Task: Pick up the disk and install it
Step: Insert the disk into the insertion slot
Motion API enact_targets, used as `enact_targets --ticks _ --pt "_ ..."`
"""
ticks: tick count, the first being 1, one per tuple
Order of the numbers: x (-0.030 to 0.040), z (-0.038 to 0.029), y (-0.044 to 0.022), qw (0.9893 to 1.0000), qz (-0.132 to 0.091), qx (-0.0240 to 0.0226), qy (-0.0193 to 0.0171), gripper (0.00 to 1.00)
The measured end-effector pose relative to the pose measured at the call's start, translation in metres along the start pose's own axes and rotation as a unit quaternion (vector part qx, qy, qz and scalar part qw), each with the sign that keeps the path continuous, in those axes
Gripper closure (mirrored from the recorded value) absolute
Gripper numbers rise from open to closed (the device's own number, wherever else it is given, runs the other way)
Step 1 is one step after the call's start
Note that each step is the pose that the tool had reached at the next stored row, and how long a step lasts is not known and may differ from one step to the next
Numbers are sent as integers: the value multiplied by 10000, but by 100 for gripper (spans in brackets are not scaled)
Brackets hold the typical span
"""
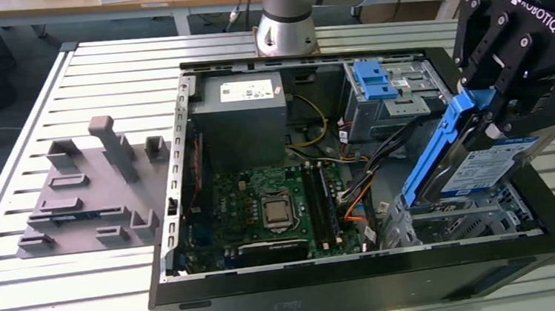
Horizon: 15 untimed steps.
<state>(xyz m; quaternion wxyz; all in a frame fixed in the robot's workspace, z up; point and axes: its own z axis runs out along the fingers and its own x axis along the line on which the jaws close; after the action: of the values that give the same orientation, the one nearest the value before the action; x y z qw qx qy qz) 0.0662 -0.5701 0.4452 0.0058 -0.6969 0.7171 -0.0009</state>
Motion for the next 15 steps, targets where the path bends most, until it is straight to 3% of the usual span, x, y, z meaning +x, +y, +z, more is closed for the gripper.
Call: enact_targets --ticks 5,15 --pt "-2 33 -38 10000 18 0 0 64" --pt "-2 74 -41 10000 64 0 1 64"
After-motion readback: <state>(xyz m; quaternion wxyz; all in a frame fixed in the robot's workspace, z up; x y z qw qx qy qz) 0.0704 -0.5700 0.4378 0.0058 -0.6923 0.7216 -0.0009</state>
